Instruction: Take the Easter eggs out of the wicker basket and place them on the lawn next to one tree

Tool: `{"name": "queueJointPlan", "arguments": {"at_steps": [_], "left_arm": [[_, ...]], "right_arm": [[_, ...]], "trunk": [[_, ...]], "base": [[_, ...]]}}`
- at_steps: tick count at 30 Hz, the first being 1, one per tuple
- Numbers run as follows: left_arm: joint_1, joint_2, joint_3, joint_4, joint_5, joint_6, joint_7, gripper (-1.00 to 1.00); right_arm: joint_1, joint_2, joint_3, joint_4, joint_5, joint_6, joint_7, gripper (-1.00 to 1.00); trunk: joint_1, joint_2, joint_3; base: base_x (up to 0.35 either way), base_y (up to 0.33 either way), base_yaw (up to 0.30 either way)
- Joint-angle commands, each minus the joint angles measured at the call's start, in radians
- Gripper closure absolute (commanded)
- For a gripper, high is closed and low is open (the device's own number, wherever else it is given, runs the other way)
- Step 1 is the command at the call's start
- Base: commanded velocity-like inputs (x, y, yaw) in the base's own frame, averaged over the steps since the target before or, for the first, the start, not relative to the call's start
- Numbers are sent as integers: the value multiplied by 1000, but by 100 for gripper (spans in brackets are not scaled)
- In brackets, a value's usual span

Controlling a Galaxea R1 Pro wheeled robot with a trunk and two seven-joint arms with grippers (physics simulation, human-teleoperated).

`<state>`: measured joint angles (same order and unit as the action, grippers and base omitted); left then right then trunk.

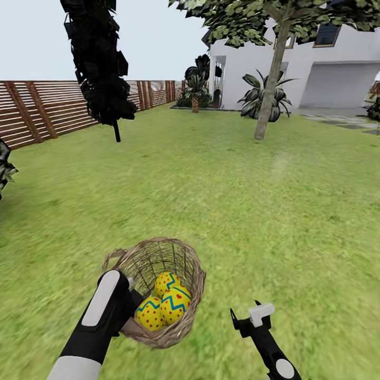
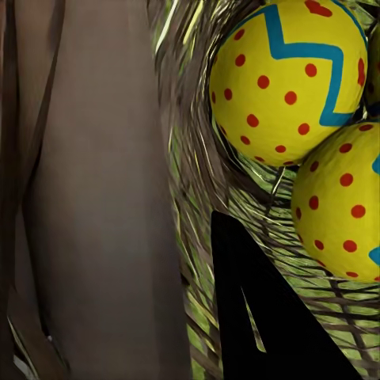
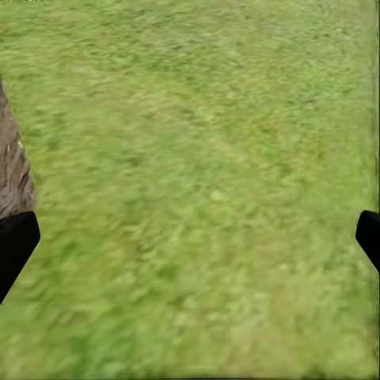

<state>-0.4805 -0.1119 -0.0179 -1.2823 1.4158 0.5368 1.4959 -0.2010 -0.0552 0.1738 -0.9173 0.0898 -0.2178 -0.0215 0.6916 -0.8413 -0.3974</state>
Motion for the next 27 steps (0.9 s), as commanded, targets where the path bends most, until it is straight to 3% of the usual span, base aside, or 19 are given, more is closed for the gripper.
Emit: {"name": "queueJointPlan", "arguments": {"at_steps": [1,18,27], "left_arm": [[0,0,1,0,1,10,-3,100],[0,3,4,4,3,15,-4,100],[0,3,4,4,0,15,-3,100]], "right_arm": [[0,0,1,0,0,0,0,-100],[0,0,1,-2,-1,-2,1,-100],[0,0,1,-2,-1,-2,0,-100]], "trunk": [[-4,7,4],[-69,126,77],[-104,189,118]], "base": [[0,0,-261],[0,0,-225],[0,0,-35]]}}
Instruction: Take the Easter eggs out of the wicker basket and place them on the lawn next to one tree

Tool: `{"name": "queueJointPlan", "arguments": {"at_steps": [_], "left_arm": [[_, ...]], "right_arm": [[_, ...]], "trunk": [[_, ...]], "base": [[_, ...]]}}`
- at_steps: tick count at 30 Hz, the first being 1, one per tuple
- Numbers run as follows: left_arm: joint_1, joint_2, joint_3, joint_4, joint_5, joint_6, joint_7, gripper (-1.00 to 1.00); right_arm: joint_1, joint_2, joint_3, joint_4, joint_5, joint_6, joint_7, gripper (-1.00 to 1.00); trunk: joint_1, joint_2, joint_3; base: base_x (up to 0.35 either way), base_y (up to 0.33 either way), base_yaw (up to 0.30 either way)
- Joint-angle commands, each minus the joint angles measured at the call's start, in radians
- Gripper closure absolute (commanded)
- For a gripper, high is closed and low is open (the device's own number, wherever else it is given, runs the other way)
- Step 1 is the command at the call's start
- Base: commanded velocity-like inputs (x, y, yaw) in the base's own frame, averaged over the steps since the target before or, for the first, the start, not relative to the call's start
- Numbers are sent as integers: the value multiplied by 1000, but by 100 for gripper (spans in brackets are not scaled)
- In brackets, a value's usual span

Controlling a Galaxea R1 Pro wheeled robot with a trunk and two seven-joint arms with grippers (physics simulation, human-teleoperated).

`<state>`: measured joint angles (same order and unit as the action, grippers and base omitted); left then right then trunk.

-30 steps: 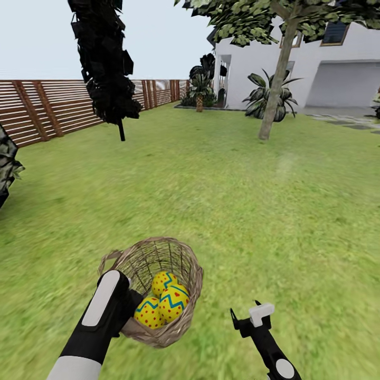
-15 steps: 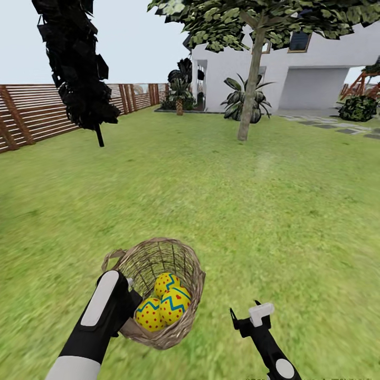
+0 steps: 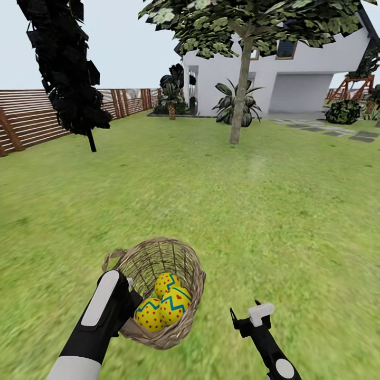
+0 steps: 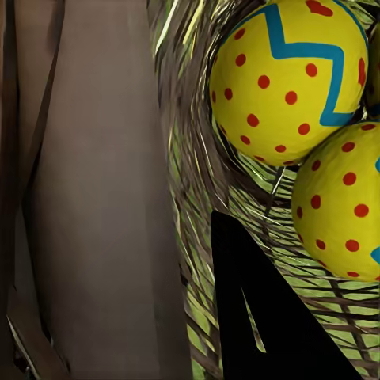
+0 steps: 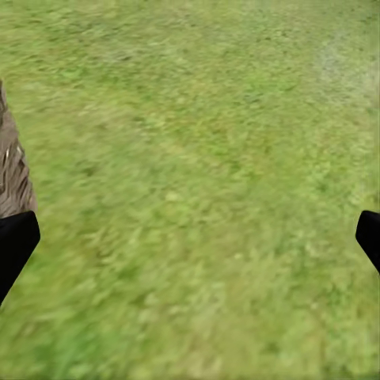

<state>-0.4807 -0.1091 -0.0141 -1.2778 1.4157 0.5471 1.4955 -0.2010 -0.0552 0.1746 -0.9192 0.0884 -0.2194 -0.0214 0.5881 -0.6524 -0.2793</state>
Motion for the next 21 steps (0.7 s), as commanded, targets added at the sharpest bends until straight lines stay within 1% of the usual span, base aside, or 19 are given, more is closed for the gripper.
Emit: {"name": "queueJointPlan", "arguments": {"at_steps": [1,8,21], "left_arm": [[0,-1,-1,0,0,5,-3,100],[0,-1,-4,0,0,7,-3,100],[0,-2,-4,0,0,7,-17,100]], "right_arm": [[0,0,0,0,0,0,0,-100],[0,0,-1,0,1,0,0,-100],[0,0,-1,0,1,2,0,-100]], "trunk": [[-4,7,5],[-31,56,35],[-81,147,90]], "base": [[17,0,0],[119,0,-10],[124,0,-190]]}}
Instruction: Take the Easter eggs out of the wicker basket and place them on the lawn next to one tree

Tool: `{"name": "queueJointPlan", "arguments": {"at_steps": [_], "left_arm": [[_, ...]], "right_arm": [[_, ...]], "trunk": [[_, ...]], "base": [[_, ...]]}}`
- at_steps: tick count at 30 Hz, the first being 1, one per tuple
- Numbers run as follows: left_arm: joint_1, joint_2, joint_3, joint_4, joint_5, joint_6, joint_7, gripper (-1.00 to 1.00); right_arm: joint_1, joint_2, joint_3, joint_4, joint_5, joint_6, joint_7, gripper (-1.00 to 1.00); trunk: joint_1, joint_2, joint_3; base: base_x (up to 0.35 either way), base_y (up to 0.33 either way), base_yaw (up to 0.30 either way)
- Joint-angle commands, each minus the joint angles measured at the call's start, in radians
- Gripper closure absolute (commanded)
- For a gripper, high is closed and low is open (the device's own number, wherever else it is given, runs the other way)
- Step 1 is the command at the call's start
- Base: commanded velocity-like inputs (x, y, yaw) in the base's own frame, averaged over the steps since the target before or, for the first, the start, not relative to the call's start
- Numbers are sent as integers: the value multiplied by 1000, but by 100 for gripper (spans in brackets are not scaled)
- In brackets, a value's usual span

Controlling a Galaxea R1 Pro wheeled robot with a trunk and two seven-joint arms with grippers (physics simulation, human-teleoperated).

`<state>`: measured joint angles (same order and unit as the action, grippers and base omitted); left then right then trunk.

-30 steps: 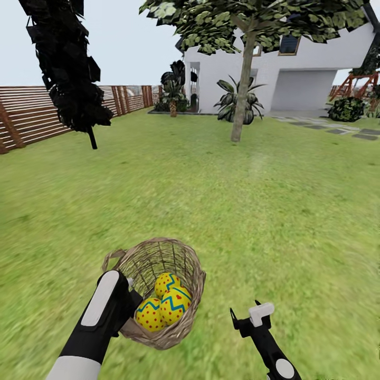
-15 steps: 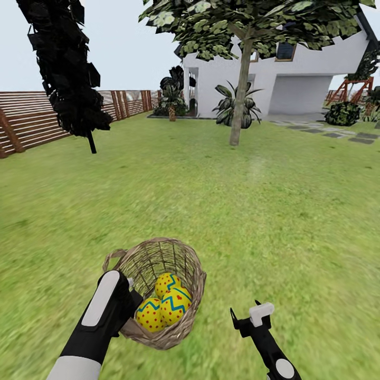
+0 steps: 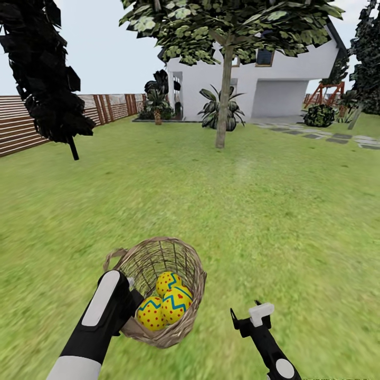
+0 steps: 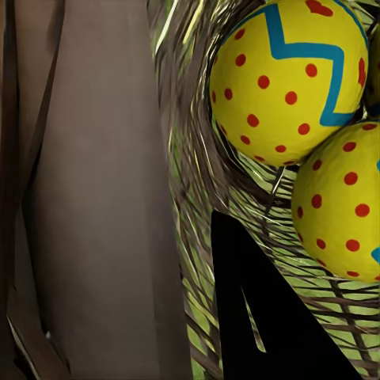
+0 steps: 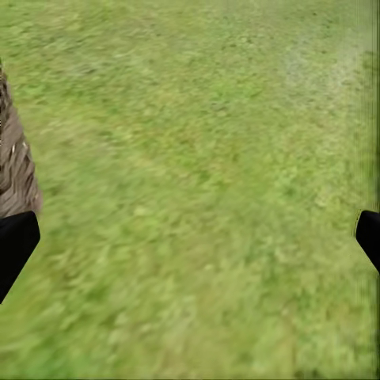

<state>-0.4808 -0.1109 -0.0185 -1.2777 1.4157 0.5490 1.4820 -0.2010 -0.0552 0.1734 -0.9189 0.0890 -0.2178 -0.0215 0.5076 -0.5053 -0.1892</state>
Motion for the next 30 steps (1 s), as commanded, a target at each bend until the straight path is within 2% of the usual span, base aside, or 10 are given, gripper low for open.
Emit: {"name": "queueJointPlan", "arguments": {"at_steps": [1,3,7,11,14,30], "left_arm": [[0,0,0,0,0,5,-3,100],[0,0,0,0,0,5,-3,100],[0,-1,0,0,0,5,-3,100],[0,-1,-1,0,0,5,-3,100],[0,-1,-1,0,0,5,-4,100],[0,2,0,2,0,18,-6,100]], "right_arm": [[0,0,0,0,0,0,0,-100],[0,0,0,0,0,0,0,-100],[0,0,0,0,0,0,0,-100],[0,0,0,0,0,0,0,-100],[0,0,0,0,0,0,0,-100],[0,1,0,0,0,-1,0,-100]], "trunk": [[-4,7,4],[-12,21,13],[-12,21,16],[-27,49,33],[-27,49,35],[-27,49,55]], "base": [[21,0,-172],[29,0,-171],[214,0,-167],[48,0,-155],[117,0,-144],[324,0,-128]]}}
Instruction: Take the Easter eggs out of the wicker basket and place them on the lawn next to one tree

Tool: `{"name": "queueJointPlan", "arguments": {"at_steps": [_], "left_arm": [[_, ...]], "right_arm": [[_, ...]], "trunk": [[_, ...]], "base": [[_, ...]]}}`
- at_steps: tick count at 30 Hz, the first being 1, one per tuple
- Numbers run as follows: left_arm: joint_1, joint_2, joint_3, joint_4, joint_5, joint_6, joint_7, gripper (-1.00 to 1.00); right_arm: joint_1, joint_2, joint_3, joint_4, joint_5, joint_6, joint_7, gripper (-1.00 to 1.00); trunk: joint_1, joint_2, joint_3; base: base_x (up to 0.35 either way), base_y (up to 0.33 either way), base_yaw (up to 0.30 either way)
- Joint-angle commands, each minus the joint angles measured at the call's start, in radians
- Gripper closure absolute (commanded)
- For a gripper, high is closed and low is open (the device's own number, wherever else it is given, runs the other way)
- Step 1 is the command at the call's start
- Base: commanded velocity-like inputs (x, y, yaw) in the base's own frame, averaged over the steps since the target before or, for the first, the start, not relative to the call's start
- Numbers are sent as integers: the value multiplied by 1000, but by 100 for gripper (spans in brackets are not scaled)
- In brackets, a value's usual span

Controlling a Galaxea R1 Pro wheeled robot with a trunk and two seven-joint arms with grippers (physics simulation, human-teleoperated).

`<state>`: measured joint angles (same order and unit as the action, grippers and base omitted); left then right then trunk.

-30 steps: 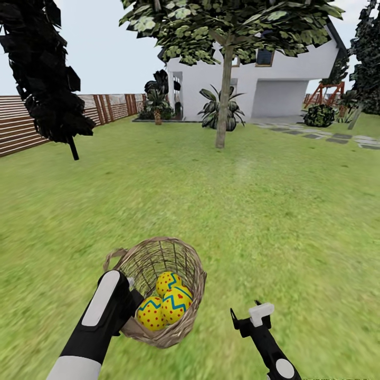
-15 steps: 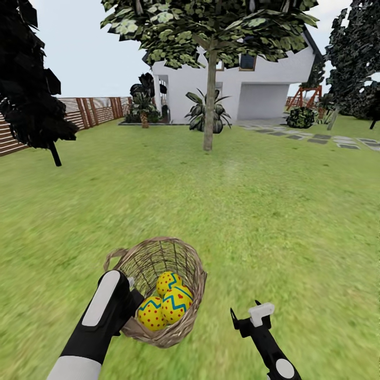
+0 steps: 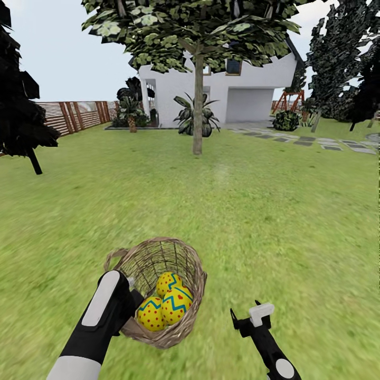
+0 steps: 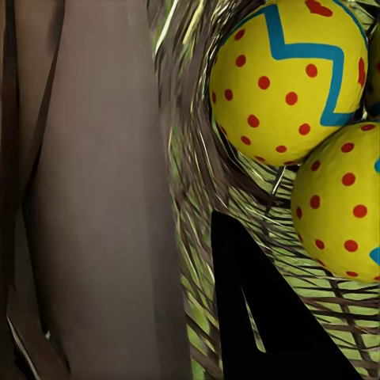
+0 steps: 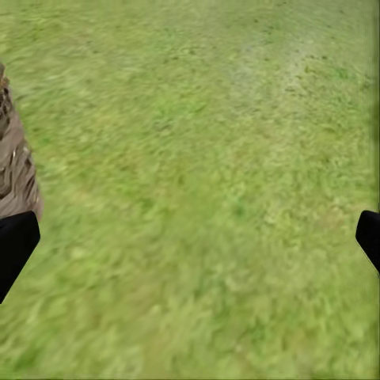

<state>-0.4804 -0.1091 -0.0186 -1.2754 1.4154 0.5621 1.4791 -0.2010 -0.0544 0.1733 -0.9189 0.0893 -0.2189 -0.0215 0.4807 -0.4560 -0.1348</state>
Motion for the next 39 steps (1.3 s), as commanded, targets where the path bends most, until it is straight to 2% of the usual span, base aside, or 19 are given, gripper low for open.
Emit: {"name": "queueJointPlan", "arguments": {"at_steps": [1,39], "left_arm": [[0,1,0,4,0,5,-3,100],[0,-1,-1,13,-1,5,3,100]], "right_arm": [[0,0,0,0,0,0,0,-100],[0,-1,-3,-3,0,1,0,-100]], "trunk": [[0,0,1],[0,0,2]], "base": [[332,0,-113],[327,0,-2]]}}
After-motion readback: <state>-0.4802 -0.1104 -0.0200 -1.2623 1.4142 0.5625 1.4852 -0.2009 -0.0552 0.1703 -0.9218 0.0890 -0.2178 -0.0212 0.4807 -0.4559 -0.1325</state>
